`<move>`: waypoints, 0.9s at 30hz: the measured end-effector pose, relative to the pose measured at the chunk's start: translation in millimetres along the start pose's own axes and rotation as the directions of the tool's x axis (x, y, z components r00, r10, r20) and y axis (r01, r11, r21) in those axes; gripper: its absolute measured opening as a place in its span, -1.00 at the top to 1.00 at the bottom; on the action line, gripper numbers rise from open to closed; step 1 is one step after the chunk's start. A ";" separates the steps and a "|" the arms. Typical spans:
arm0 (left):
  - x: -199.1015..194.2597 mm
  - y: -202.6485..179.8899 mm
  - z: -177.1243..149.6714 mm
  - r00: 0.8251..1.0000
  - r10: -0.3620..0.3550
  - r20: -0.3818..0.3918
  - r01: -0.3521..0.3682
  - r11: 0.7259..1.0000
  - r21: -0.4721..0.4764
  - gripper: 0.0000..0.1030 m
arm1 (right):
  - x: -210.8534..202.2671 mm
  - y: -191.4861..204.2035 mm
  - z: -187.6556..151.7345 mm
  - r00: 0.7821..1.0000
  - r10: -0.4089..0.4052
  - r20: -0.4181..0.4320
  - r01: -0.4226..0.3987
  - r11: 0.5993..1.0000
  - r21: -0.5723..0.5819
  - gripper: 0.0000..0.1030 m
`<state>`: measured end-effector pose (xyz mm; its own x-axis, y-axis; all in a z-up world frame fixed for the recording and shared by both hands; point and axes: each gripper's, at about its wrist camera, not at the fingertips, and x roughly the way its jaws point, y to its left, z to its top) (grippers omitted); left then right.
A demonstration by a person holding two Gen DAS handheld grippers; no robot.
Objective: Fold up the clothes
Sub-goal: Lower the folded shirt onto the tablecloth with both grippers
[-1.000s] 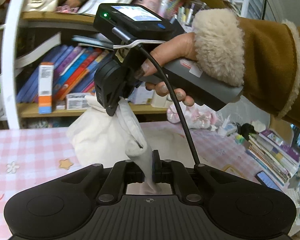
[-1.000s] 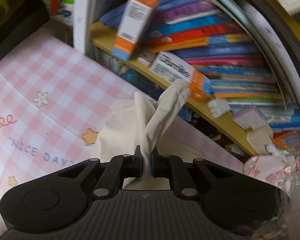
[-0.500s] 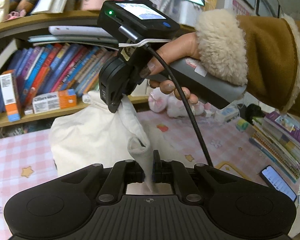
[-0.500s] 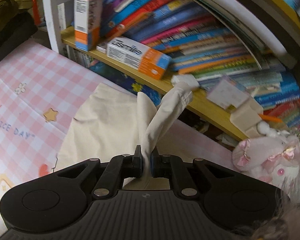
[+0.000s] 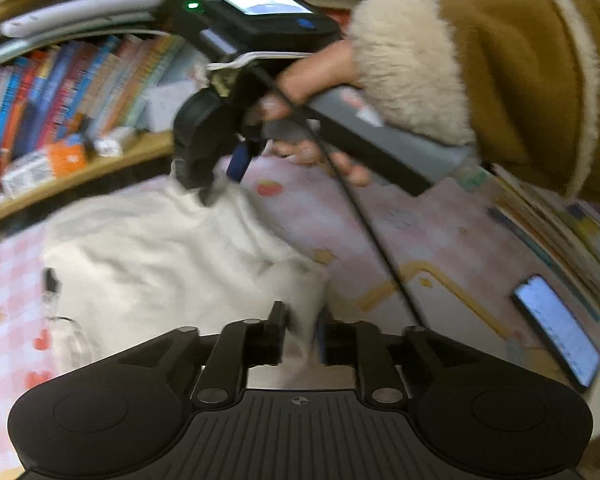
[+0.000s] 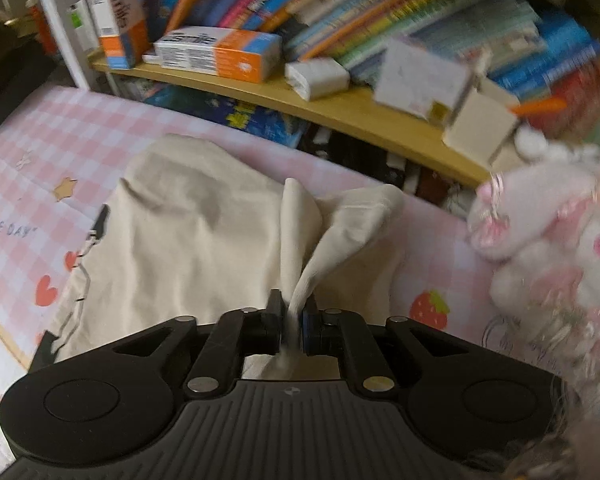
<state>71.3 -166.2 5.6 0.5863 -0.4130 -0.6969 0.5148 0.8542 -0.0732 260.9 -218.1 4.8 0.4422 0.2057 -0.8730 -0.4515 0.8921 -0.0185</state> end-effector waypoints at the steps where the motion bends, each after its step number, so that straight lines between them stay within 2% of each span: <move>1: -1.0 -2.1 -1.9 1.000 -0.027 -0.001 0.027 1.000 -0.001 0.50 | 1.5 -3.3 -3.8 1.000 -0.023 -0.001 0.023 1.000 0.014 0.03; 2: -2.0 -4.1 -3.8 0.999 -0.055 -0.002 0.055 0.998 -0.003 0.46 | 1.7 -6.8 -7.9 0.999 -0.038 0.003 0.038 0.999 0.028 -0.11; 3: -4.1 -4.0 -6.7 0.997 -0.078 0.000 0.078 0.997 -0.007 0.44 | -0.8 -11.8 -13.7 0.999 -0.031 0.010 0.030 0.999 0.043 -0.14; 4: -6.3 -3.8 -9.6 0.995 -0.100 0.001 0.100 0.995 -0.013 0.44 | -3.6 -17.0 -19.6 1.000 -0.021 0.016 0.020 0.998 0.057 -0.14; 7: -20.5 7.6 -23.2 0.994 -0.103 0.019 0.104 0.993 -0.048 0.44 | -19.9 -32.8 -38.0 0.999 0.012 0.036 -0.016 0.993 0.115 -0.14; 11: -42.3 49.6 -47.9 0.999 0.028 0.033 -0.021 0.982 -0.186 0.44 | -50.9 -48.4 -80.0 0.992 0.100 0.072 -0.112 0.975 0.191 -0.14; 14: -53.7 80.0 -68.3 0.988 0.154 -0.011 -0.152 0.952 -0.266 0.44 | -66.6 -41.8 -117.5 0.982 0.173 0.074 -0.185 0.963 0.198 -0.10; 16: -57.4 96.1 -75.8 0.979 0.202 -0.033 -0.202 0.930 -0.306 0.44 | -69.2 -34.3 -136.9 0.978 0.201 0.059 -0.209 0.958 0.196 0.05; 18: -58.9 106.8 -82.3 0.974 0.220 -0.045 -0.222 0.913 -0.343 0.44 | -68.5 -26.2 -153.6 0.980 0.194 0.042 -0.199 0.957 0.213 0.15; 20: -58.9 109.0 -88.3 0.975 0.219 -0.050 -0.221 0.904 -0.366 0.44 | -64.6 -18.3 -165.6 0.990 0.136 0.030 -0.140 0.962 0.235 0.44; 21: -54.9 110.5 -89.1 0.973 0.221 -0.066 -0.229 0.898 -0.375 0.44 | -62.8 -15.0 -169.2 0.991 0.130 0.028 -0.133 0.961 0.243 0.72; 22: -51.0 112.0 -89.9 0.971 0.223 -0.082 -0.238 0.893 -0.383 0.44 | -61.7 -14.4 -171.8 0.988 0.149 0.027 -0.151 0.955 0.254 0.86; 24: -49.6 112.6 -92.0 0.968 0.229 -0.099 -0.249 0.893 -0.376 0.44 | -71.6 -12.1 -170.4 0.984 0.167 0.055 -0.176 0.947 0.269 0.87; 26: -51.5 114.0 -94.2 0.968 0.230 -0.100 -0.250 0.892 -0.376 0.44 | -94.2 -16.1 -168.7 0.967 0.212 0.140 -0.244 0.925 0.290 0.89; 27: -51.7 114.7 -95.1 0.968 0.231 -0.101 -0.252 0.891 -0.378 0.44 | -97.9 -18.6 -170.5 0.966 0.209 0.149 -0.246 0.919 0.307 0.89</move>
<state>40.5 -16.9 -34.6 0.6231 -0.1708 -0.7633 0.0748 0.9844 -0.1592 93.9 -323.4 7.5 0.4479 0.4454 -0.7752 -0.2860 0.8929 0.3477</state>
